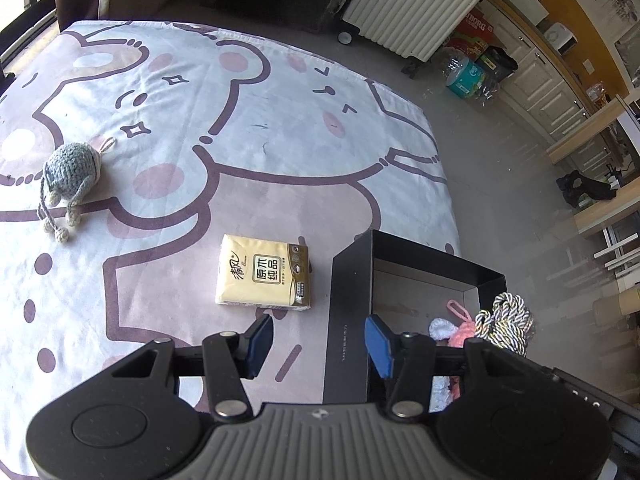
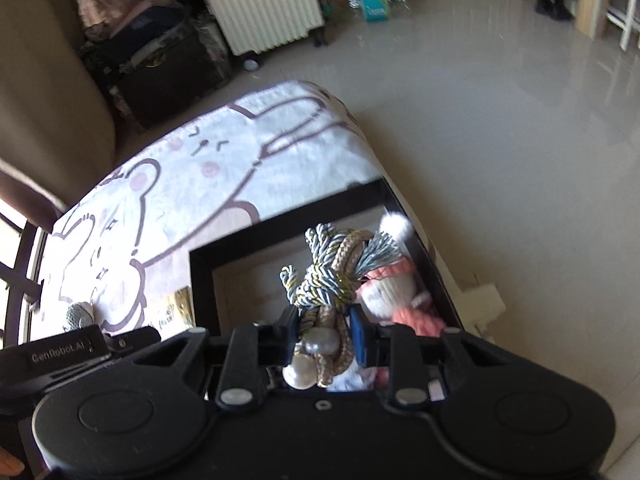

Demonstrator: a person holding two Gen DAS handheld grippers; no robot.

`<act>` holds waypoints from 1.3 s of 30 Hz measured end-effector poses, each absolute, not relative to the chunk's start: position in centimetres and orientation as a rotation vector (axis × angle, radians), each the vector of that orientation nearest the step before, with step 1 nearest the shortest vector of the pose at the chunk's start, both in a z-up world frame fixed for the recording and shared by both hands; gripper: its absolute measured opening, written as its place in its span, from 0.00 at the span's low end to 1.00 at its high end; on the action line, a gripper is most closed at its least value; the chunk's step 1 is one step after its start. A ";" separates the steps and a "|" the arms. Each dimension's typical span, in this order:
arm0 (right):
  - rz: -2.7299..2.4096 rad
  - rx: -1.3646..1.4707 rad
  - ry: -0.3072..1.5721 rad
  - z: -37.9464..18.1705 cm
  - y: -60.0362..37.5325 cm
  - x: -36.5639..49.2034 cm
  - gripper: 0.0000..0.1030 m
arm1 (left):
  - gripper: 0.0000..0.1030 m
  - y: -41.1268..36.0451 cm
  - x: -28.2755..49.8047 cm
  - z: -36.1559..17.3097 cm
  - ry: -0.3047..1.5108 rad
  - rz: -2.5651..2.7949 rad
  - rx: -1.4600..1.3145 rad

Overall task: Organize objects
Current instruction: 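Lower the claw clip and rope tassel into the box and open both grippers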

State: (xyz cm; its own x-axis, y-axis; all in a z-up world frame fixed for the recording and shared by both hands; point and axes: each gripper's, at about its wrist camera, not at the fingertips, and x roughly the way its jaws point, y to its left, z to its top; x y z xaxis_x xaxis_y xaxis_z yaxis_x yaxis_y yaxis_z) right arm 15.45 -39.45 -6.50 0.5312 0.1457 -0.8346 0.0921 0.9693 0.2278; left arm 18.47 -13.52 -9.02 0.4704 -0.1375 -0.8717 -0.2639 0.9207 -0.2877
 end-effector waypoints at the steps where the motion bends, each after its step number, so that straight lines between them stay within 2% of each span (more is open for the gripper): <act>1: 0.045 0.231 1.012 -6.5 -39.1 15.8 0.27 | 0.50 -13.4 18.5 -9.0 1.085 0.077 -0.408; 13: 0.235 0.044 0.990 -9.7 -33.4 20.1 0.27 | 0.50 -10.1 18.7 -9.3 1.073 0.106 -0.390; 25: 0.432 -0.219 1.072 -11.7 -29.3 20.6 0.25 | 0.50 -9.6 18.8 -9.6 1.076 0.090 -0.364; 27: 0.423 -0.209 1.088 -11.5 -29.4 20.7 0.26 | 0.50 -9.6 18.8 -9.6 1.075 0.085 -0.363; 28: 0.405 -0.190 1.084 -11.2 -29.6 20.8 0.32 | 0.50 -9.6 18.8 -9.6 1.075 0.085 -0.363; 29: 0.389 -0.156 1.070 -10.7 -29.9 20.8 0.42 | 0.50 -9.6 18.8 -9.6 1.075 0.086 -0.362; 31: 0.369 -0.073 1.037 -9.8 -30.8 20.8 0.47 | 0.50 -9.6 18.8 -9.6 1.076 0.087 -0.361; 33: 0.346 0.001 1.021 -9.1 -31.6 20.9 0.43 | 0.50 -9.7 18.8 -9.6 1.076 0.087 -0.361; 34: 0.336 0.024 1.022 -9.2 -31.9 21.3 0.37 | 0.50 -9.7 18.8 -9.5 1.076 0.087 -0.361; 35: 0.328 0.039 1.026 -9.1 -32.2 21.4 0.26 | 0.50 -9.7 18.8 -9.5 1.075 0.086 -0.361; 39: 0.303 0.018 1.045 -9.6 -31.9 21.4 0.15 | 0.50 -10.0 18.7 -9.4 1.076 0.077 -0.355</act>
